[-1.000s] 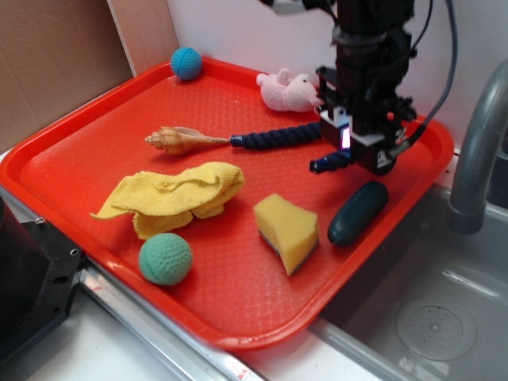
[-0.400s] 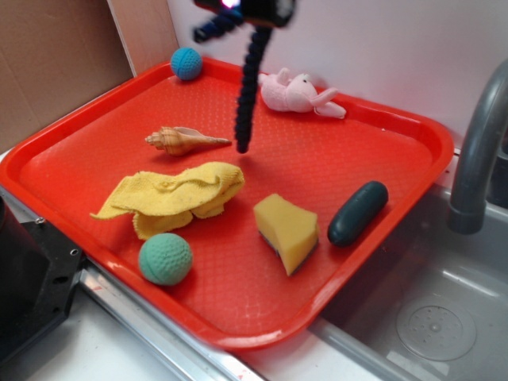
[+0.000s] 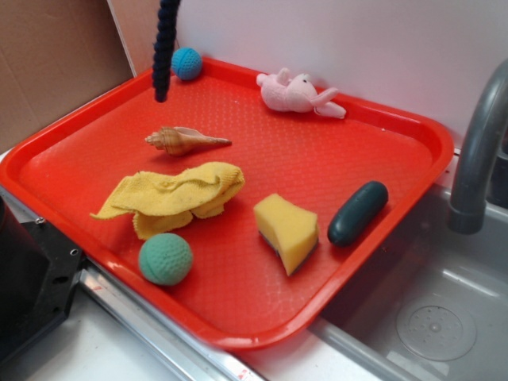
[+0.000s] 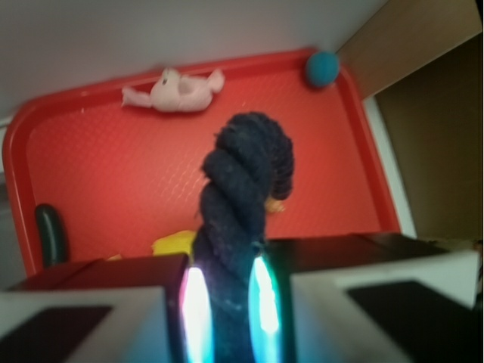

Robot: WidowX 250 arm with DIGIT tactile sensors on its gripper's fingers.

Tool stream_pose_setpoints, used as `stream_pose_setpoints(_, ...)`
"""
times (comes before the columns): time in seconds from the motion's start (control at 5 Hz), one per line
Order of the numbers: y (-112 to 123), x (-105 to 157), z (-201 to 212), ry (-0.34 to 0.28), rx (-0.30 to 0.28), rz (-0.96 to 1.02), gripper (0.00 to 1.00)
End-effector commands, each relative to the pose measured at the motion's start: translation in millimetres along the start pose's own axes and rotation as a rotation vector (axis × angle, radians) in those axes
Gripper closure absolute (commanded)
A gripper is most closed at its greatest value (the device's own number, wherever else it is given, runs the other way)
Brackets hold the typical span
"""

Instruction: Grab the blue rope.

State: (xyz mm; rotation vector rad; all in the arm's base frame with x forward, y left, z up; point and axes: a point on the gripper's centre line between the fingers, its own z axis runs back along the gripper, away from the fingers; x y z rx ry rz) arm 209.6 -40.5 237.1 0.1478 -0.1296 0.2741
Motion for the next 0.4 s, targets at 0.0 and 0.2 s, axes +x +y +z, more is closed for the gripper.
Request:
stream_pose_setpoints(0.0,7.4,6.4,18.9,-0.071,-0.048,0.046,1.00)
stream_pose_setpoints(0.2,2.3,14.9,3.1,-0.010,-0.044,0.030,1.00)
